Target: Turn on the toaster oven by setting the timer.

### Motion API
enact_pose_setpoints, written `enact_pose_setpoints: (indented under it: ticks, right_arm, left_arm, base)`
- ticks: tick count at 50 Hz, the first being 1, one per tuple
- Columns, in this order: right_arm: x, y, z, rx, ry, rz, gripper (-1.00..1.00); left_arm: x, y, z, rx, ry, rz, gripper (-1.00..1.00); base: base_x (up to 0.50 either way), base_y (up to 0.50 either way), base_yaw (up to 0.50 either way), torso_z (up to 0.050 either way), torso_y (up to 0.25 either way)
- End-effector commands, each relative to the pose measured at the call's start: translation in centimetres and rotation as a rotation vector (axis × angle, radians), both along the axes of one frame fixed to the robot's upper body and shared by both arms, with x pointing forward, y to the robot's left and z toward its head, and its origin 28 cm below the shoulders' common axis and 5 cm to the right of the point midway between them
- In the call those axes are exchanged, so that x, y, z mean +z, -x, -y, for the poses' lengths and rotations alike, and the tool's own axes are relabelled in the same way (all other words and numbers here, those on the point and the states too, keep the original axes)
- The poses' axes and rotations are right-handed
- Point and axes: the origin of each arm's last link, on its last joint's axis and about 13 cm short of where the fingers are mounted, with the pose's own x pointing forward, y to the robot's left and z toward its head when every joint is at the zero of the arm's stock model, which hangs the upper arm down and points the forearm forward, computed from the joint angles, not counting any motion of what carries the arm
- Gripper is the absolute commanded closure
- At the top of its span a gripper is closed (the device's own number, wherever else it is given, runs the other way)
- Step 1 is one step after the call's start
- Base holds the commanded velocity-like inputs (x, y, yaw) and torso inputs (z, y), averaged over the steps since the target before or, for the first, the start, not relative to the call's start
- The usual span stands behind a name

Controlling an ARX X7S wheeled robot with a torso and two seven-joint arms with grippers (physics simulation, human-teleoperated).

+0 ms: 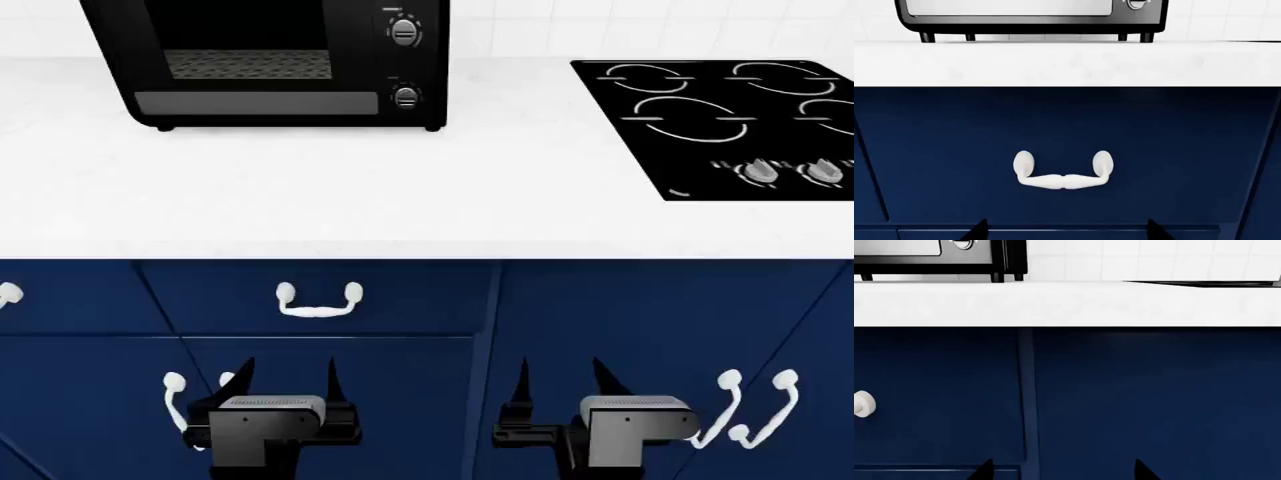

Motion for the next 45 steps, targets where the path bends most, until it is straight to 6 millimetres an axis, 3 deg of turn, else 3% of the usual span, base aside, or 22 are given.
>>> enact_pose_setpoints:
  ticks: [1, 15, 21, 24, 28, 31, 41, 45]
  right_arm:
    - [-0.3, 0.1, -0.2, -0.002, 0.038, -0.025, -1.0]
    - [-0.1, 0.2, -0.3, 0.001, 0.039, -0.056, -1.0]
    - [2.2, 0.5, 0.0, 0.004, 0.028, -0.043, -1.0]
    - [4.6, 1.1, 0.3, 0.016, 0.017, -0.03, -1.0]
    - [8.1, 1.4, 1.0, 0.042, 0.015, -0.07, -1.0]
    - [10.3, 1.4, 1.6, 0.069, 0.014, -0.093, -1.0]
    - [16.5, 0.2, 2.9, 0.097, 0.02, -0.095, -1.0]
    - [19.5, 0.0, 3.0, 0.1, 0.027, -0.056, -1.0]
  left_arm:
    - [0.0, 0.0, 0.0, -0.001, 0.004, -0.002, -1.0]
    - [-0.2, 0.0, 0.1, -0.006, 0.009, -0.007, -1.0]
    - [2.2, 0.5, -0.4, 0.005, 0.026, 0.007, -1.0]
    - [3.9, 0.9, -0.4, -0.008, 0.02, 0.002, -1.0]
    - [8.2, 1.3, -0.8, -0.088, 0.125, -0.045, -1.0]
    - [10.7, 0.9, -1.0, -0.075, 0.058, -0.051, -1.0]
    - [17.8, 0.7, -1.5, -0.142, 0.069, -0.088, -1.0]
    - [20.8, 0.4, -2.1, -0.066, 0.053, -0.029, -1.0]
  base:
    - [0.0, 0.0, 0.0, 0.0, 0.0]
    - [0.0, 0.0, 0.0, 0.0, 0.0]
    - [0.0, 0.0, 0.0, 0.0, 0.0]
    - [0.0, 0.0, 0.0, 0.0, 0.0]
    - [0.0, 0.0, 0.0, 0.0, 0.0]
    - [0.0, 0.0, 0.0, 0.0, 0.0]
    - [0.0, 0.0, 0.0, 0.0, 0.0]
    - [0.0, 0.0, 0.0, 0.0, 0.0]
